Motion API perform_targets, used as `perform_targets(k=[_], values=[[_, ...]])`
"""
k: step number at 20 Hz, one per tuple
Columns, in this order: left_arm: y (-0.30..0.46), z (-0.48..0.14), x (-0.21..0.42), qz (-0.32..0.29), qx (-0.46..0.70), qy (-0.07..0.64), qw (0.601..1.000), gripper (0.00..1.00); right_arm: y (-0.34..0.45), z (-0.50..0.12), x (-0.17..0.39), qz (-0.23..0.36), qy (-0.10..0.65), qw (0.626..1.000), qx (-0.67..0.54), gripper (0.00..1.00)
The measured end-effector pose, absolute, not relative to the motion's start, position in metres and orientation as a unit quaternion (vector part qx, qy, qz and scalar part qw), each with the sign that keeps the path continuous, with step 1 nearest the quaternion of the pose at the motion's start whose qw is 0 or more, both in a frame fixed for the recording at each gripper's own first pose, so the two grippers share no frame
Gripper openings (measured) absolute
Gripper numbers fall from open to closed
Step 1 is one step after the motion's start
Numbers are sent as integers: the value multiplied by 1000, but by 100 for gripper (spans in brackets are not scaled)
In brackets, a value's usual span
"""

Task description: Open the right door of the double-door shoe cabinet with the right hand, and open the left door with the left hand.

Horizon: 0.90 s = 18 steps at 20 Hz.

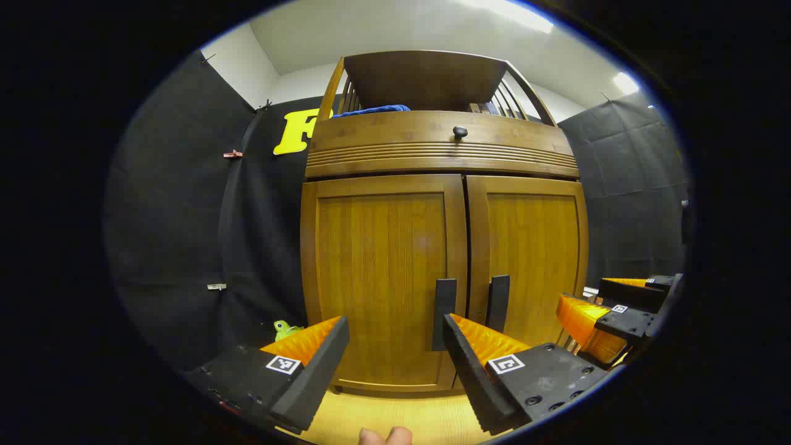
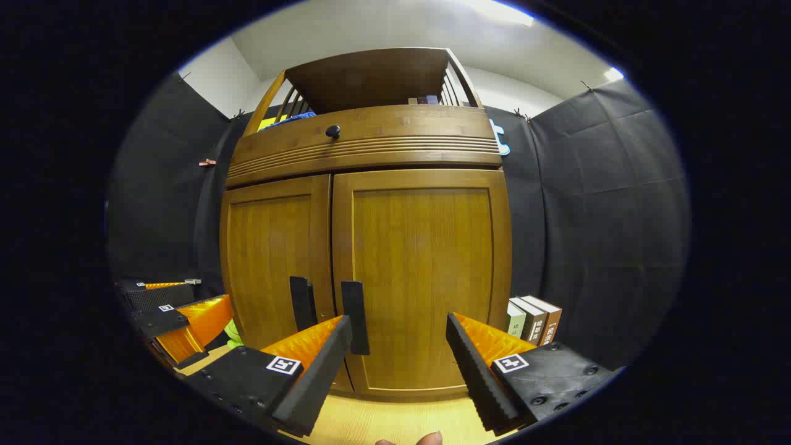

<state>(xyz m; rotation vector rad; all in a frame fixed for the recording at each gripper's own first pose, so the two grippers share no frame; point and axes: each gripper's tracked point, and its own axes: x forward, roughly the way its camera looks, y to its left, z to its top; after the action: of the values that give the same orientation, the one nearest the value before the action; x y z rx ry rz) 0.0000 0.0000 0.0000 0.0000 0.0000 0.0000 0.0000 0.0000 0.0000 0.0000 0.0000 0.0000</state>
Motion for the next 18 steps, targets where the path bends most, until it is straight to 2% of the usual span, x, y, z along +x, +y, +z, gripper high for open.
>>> perform_targets(k=[5, 8, 14, 18], values=[[-2, 0, 2, 2, 4, 4, 1000, 94, 1, 5, -1, 2, -5, 1000, 4, 99], [-2, 0, 2, 0, 2, 6, 1000, 94, -2, 4, 0, -1, -2, 1000, 5, 95], [-5, 0, 3, -3, 4, 7, 1000, 93, -7, 4, 0, -5, -1, 1000, 7, 99], [-5, 0, 2, -2, 2, 3, 1000, 94, -6, 5, 1, -4, -4, 1000, 6, 97]])
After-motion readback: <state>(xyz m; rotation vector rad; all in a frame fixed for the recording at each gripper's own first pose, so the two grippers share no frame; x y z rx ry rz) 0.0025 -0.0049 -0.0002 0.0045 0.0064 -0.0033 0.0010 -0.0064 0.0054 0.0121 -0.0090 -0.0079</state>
